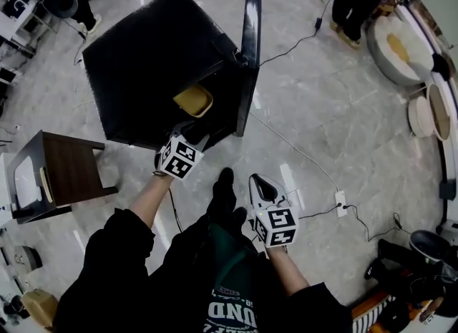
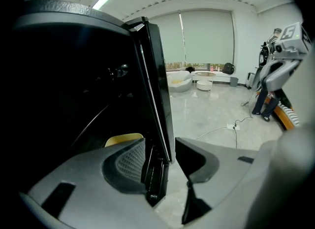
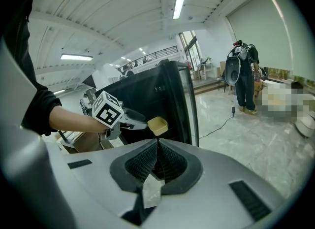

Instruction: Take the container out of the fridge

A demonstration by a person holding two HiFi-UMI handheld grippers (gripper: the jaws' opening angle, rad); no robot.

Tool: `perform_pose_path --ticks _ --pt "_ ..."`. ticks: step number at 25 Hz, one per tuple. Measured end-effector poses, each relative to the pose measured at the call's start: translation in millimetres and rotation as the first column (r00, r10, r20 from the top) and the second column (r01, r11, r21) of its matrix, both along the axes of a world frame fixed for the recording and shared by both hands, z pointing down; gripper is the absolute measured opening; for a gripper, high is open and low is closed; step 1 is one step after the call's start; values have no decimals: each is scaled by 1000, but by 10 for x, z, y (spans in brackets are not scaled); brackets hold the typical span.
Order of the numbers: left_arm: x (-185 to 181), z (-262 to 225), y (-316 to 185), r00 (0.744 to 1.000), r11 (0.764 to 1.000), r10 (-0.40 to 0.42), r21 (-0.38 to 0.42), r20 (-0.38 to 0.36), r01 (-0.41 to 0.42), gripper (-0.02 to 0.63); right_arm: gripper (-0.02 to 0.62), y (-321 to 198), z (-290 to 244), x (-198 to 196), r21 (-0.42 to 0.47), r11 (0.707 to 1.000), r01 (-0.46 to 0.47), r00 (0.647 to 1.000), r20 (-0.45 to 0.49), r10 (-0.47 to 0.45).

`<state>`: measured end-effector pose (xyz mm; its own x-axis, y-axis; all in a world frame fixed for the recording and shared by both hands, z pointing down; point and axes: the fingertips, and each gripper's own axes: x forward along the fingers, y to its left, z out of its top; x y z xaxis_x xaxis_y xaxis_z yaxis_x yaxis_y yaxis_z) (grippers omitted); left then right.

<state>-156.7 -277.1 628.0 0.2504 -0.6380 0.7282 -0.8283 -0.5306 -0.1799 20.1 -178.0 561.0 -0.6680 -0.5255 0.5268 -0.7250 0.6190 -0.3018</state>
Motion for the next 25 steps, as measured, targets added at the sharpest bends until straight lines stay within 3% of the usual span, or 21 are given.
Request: perform_pose_path --ticks 15,25 --pt "-114 487 -415 998 995 -3 -98 61 9 184 35 -241 169 18 -41 999 -32 999 -20 31" --pt "-354 999 -513 970 981 97 -185 223 -56 184 35 -421 293 69 -75 995 -62 998 -30 60"
